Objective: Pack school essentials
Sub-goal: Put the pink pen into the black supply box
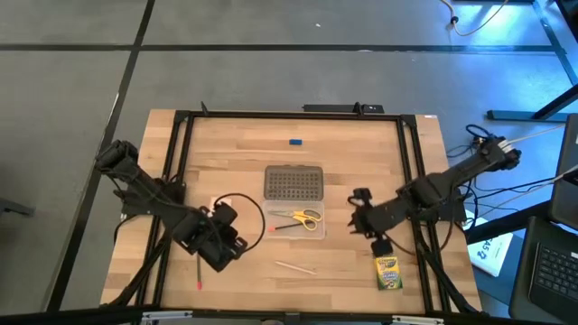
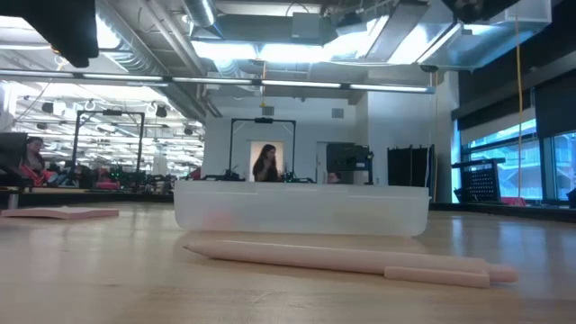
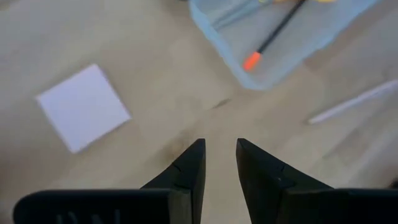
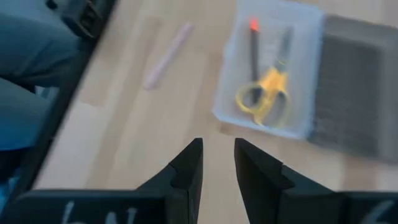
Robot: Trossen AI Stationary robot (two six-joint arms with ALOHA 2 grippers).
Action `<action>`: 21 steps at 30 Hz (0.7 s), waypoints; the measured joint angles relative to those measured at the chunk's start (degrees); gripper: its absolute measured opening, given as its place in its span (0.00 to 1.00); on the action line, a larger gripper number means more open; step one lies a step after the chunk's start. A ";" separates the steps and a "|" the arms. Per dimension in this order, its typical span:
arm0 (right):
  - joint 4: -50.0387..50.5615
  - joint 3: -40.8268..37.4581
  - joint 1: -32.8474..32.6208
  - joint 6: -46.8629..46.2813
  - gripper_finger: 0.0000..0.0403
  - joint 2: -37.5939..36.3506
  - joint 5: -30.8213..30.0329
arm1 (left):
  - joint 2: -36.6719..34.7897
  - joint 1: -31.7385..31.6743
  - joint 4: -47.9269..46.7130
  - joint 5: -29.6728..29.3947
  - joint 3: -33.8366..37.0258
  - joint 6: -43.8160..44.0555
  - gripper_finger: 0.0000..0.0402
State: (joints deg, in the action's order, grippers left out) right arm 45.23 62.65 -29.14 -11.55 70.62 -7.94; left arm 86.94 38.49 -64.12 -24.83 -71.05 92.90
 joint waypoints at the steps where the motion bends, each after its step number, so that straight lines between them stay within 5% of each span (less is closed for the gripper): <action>1: -1.11 0.00 -0.95 0.06 0.23 1.00 -0.01 | 0.00 0.46 1.25 -0.58 0.36 0.00 0.21; 21: -25.54 0.00 -10.18 2.82 0.23 21.11 -3.95 | 0.02 6.95 11.06 -7.29 2.45 -8.55 0.21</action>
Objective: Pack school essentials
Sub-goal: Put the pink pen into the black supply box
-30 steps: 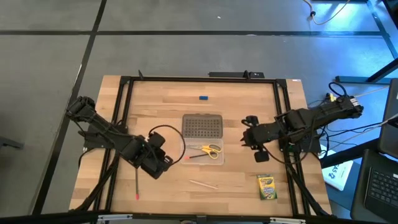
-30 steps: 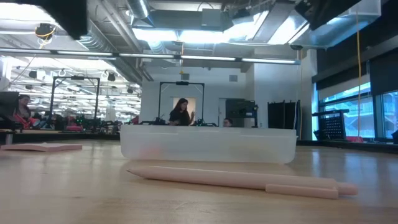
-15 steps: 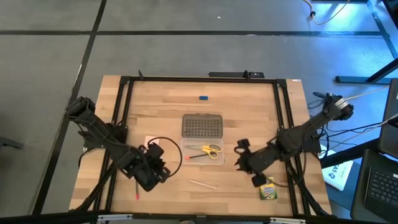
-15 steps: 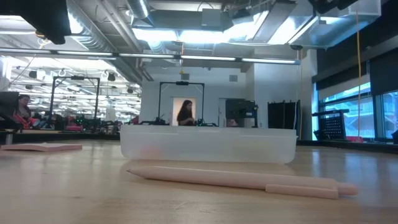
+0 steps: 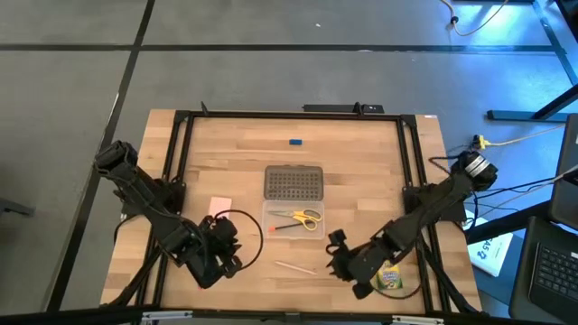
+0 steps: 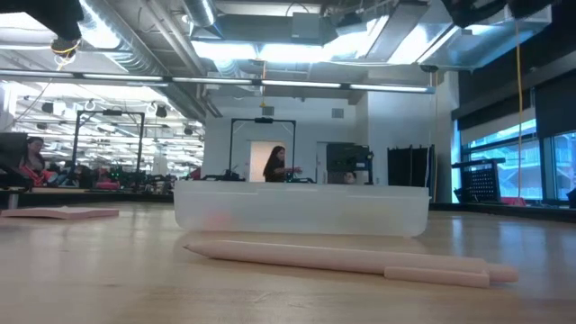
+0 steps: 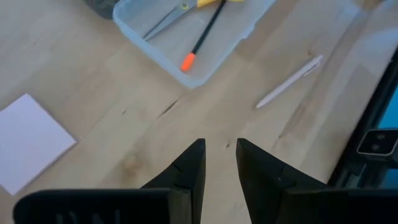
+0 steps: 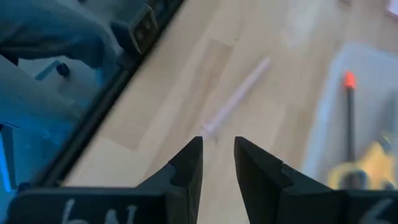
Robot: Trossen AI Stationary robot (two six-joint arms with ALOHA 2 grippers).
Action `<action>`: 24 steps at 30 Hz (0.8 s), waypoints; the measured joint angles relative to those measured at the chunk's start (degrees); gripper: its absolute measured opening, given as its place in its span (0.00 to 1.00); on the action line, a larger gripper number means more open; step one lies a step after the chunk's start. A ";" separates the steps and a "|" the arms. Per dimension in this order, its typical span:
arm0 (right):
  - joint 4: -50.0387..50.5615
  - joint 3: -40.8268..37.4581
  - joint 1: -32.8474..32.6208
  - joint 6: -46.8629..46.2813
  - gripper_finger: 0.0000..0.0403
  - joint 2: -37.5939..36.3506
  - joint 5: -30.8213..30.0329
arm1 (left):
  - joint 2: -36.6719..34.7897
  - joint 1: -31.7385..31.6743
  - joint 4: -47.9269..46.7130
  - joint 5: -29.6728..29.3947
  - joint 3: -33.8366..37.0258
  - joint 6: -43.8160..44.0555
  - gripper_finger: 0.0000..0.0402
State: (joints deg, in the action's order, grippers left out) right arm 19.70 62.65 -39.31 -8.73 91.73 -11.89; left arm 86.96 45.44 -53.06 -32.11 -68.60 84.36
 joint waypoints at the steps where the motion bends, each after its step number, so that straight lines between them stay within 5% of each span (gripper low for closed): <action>1: -1.84 0.00 -0.02 0.01 0.23 0.77 0.33 | -0.01 0.15 0.25 -0.16 0.00 -0.66 0.21; 12: -6.74 0.00 1.50 -10.87 0.25 4.63 2.46 | 0.00 1.13 0.31 -0.28 0.02 -5.53 0.21; 24: -7.76 0.00 2.08 -11.59 0.49 10.53 -1.37 | 0.00 1.10 0.24 -0.35 0.02 -8.48 0.21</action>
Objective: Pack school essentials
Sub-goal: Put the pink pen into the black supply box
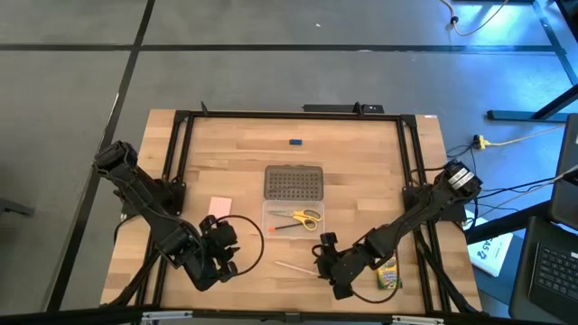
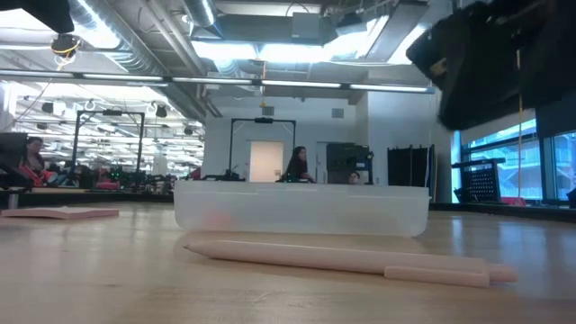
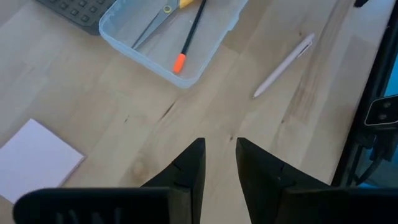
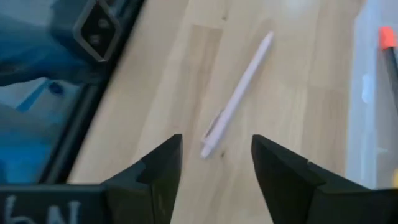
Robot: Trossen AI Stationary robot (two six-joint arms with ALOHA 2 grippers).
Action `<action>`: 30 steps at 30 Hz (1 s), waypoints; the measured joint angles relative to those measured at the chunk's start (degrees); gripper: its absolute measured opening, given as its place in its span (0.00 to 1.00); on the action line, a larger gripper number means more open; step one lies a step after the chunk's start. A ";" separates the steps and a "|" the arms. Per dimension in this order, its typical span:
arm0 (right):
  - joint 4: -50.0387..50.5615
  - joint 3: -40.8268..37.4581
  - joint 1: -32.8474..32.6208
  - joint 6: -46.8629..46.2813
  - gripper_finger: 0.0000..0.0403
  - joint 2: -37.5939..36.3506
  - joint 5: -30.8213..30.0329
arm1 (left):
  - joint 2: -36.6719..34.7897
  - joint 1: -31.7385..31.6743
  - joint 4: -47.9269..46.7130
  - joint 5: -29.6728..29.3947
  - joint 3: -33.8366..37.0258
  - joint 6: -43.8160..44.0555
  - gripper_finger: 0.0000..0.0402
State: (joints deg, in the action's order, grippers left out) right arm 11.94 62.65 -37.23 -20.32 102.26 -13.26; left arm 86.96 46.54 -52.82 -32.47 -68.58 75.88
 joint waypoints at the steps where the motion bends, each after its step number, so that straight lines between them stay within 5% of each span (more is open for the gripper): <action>1: -0.72 0.00 0.00 -0.88 0.50 0.60 -1.11 | 0.00 0.00 0.00 0.00 0.00 0.00 0.21; 30: -9.41 0.01 0.76 -2.05 0.46 11.89 -2.18 | 0.02 -0.02 0.63 -0.17 0.00 -6.01 0.21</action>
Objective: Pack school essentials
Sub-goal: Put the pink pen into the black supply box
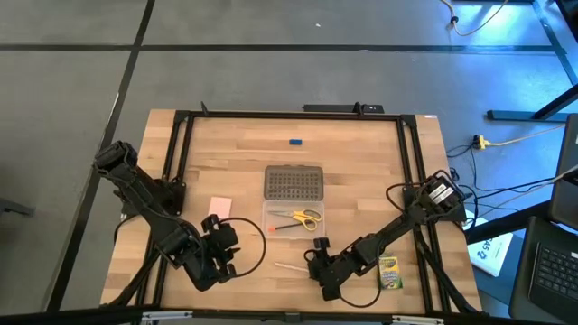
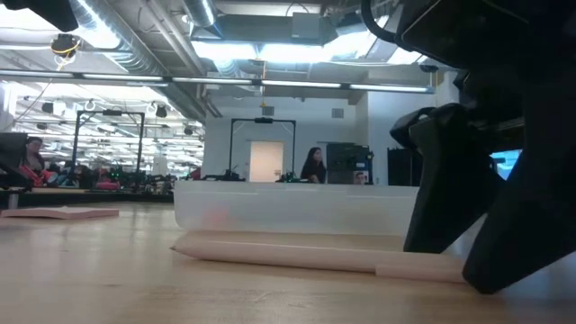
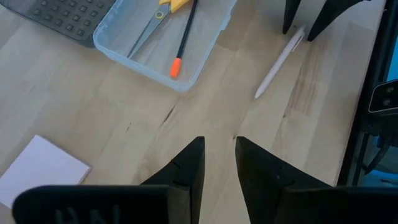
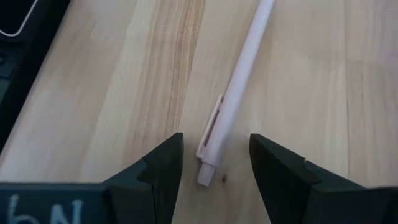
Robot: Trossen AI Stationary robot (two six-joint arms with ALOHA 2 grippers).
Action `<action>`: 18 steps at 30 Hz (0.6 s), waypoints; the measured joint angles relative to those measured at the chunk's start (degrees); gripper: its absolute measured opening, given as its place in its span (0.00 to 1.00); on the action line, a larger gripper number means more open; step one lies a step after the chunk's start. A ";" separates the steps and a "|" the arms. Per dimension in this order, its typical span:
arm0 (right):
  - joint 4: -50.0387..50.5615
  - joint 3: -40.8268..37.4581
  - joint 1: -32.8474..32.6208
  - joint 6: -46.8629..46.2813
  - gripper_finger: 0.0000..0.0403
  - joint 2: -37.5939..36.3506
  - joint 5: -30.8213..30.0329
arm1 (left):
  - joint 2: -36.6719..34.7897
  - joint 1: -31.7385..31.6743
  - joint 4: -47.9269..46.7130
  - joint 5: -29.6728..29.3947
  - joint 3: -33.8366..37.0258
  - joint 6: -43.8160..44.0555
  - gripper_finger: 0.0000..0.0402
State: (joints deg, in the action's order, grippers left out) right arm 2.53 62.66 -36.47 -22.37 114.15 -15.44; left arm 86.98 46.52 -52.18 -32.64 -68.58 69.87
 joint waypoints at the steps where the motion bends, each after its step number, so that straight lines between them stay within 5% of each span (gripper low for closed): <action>1: -0.05 -0.15 0.00 -0.05 0.46 0.00 0.00 | 0.00 0.00 0.00 0.00 0.00 0.00 0.21; 18: -0.10 -1.01 -0.02 0.20 0.44 -0.11 -0.11 | 0.00 0.00 0.02 0.00 0.00 0.00 0.21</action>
State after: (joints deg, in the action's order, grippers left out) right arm 2.43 61.65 -36.49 -22.18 114.04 -15.55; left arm 86.98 46.52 -52.16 -32.64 -68.58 69.87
